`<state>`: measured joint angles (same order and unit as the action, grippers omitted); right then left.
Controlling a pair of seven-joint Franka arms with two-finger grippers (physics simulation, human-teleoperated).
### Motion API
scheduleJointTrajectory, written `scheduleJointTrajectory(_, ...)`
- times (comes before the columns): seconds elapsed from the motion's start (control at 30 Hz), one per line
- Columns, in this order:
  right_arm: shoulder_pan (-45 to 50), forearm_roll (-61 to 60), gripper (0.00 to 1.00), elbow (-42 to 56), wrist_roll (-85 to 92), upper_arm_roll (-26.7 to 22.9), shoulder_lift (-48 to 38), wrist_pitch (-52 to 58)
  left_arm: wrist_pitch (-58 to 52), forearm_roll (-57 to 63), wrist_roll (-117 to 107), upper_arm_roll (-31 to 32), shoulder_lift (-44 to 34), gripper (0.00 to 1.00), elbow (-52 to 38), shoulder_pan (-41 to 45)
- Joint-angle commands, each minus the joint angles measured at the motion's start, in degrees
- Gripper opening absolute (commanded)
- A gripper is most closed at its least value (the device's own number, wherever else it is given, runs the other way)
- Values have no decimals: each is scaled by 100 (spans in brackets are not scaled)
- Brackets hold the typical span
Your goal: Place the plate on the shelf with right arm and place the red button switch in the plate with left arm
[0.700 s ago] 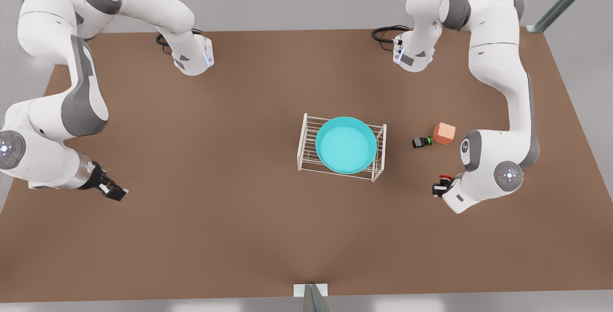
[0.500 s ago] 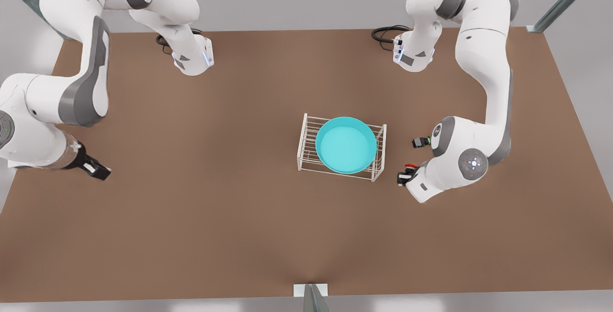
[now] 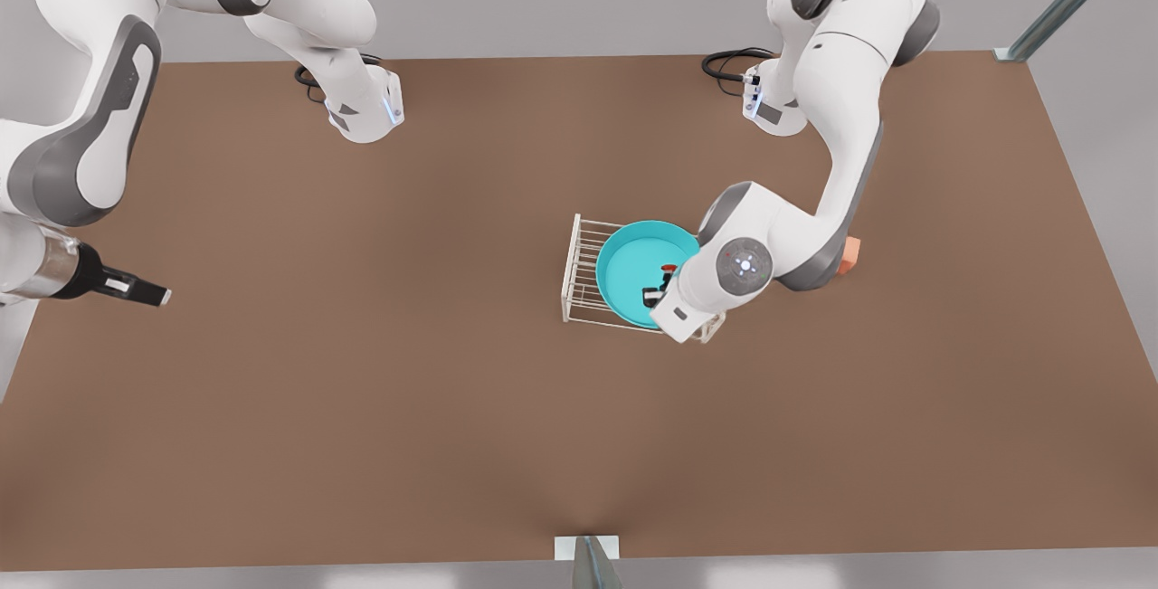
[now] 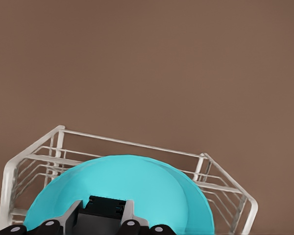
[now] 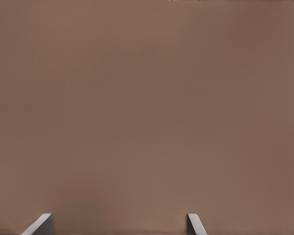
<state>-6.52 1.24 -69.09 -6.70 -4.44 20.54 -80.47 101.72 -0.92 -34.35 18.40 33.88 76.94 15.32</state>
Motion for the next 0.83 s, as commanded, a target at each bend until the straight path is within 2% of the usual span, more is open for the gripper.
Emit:
scheduleJointTrajectory(0.0, 2, 158, 100, 62, 1830, -30, -6, 50, -442, 101, -2225, -3, -4, 47, 40, 85)
scheduleJointTrajectory(0.17, -113, 140, 100, 97, 1857, -92, 3, 23, -530, 110, -2234, -3, -4, 50, 40, 217)
scheduleJointTrajectory(0.2, -139, 149, 100, 97, 1848, -56, 3, 23, -530, 136, -2234, -3, -4, 59, 102, 225)
scheduleJointTrajectory(0.27, -139, 140, 100, 97, 1866, -109, 3, 5, -583, 198, -2234, -3, -13, 69, 146, 269)
scheduleJointTrajectory(0.3, -139, 149, 100, 97, 1866, -100, 3, -82, -592, 233, -2234, -3, -13, 100, 146, 269)
scheduleJointTrajectory(0.37, -130, 122, 100, 97, 1866, -48, 12, -21, -741, 268, -2234, -29, -101, 100, 128, 243)
scheduleJointTrajectory(0.4, -130, 122, 100, 97, 1866, -30, 12, -21, -978, 277, -2120, -73, -223, 100, 23, -46)
scheduleJointTrajectory(0.47, -148, 131, 100, 97, 1866, -74, 20, -30, -1444, 259, -389, -82, -426, 100, -372, -1136)
scheduleJointTrajectory(0.53, -139, 140, 100, 97, 1883, -82, 20, -74, -1444, 979, 17, -82, -417, 100, -496, -1427)
scheduleJointTrajectory(0.6, -139, 105, 100, 97, 1866, -65, 20, -82, -1444, 1209, 719, -91, -426, 100, -496, -1638)
scheduleJointTrajectory(0.67, 54, -756, 100, 80, 1234, 40, 240, -548, -1444, 1217, 825, -99, -426, 100, -496, -1699)
scheduleJointTrajectory(0.8, 283, -528, 100, 71, 1066, 40, 328, -531, -1444, 1217, 834, -99, -426, 100, -496, -1778)
